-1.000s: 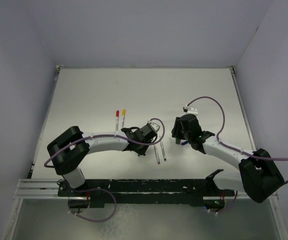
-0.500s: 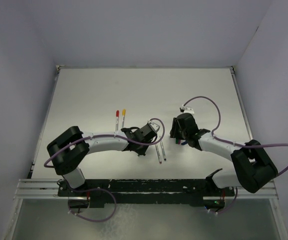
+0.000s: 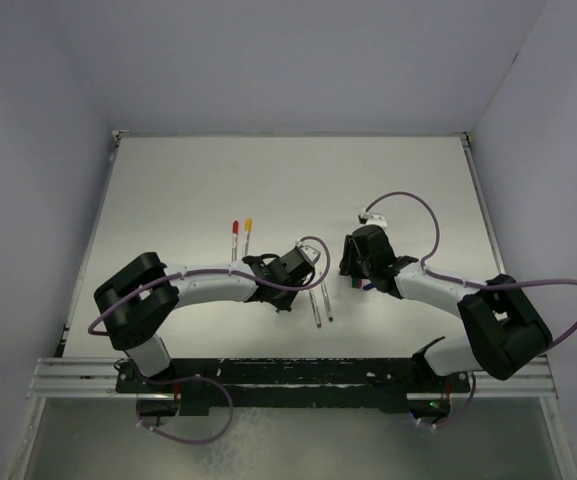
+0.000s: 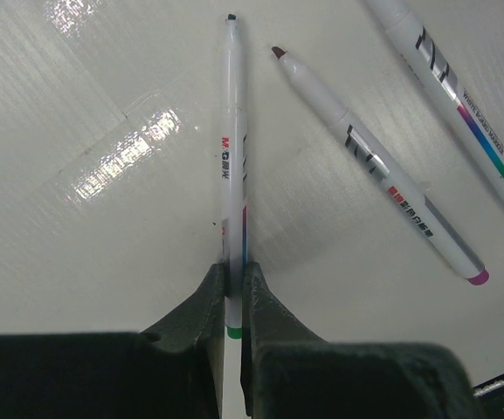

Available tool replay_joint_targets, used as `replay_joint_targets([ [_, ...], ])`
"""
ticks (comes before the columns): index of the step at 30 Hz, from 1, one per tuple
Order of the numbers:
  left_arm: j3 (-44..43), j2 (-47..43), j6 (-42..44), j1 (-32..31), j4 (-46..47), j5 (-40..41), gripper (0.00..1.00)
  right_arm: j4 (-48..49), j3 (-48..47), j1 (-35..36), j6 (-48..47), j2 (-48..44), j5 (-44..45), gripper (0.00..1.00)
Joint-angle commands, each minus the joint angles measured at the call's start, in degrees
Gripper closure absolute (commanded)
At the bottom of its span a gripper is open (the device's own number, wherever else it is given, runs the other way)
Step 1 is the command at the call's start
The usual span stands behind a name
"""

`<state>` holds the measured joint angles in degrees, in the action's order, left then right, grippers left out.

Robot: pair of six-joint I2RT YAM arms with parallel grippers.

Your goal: Insert the pens into the pen caps

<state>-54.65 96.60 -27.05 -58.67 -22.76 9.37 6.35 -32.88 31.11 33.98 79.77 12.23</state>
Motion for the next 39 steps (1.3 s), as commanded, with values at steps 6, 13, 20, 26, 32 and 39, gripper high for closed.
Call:
replay_joint_targets([
  [6,2.38,1.97,-0.77,-0.38,-2.03,-2.33,1.00,-0.11,-0.75,0.25,0.16,-0.13,-0.08,0.51],
  [13,1.93,1.90,-0.34,-0.38,-2.11,-2.42,1.00,-2.97,0.39,0.35,0.98,-1.43,-1.14,0.51],
  [20,0.93,2.45,0.48,-0.35,-2.46,-2.33,1.00,-5.72,2.43,1.39,3.32,-3.27,-2.34,0.51],
  [26,0.49,2.72,0.92,-0.30,-2.46,-2.42,1.00,-7.16,3.39,2.77,4.96,-3.42,-2.49,0.51],
  [32,0.55,2.73,1.15,-0.38,-2.64,-2.26,1.00,-10.77,2.88,4.31,6.69,-2.21,-1.01,0.51],
  [39,0.51,2.65,1.21,-0.31,-2.72,-2.25,1.00,-13.81,2.40,4.86,8.74,1.80,-0.52,0.54],
])
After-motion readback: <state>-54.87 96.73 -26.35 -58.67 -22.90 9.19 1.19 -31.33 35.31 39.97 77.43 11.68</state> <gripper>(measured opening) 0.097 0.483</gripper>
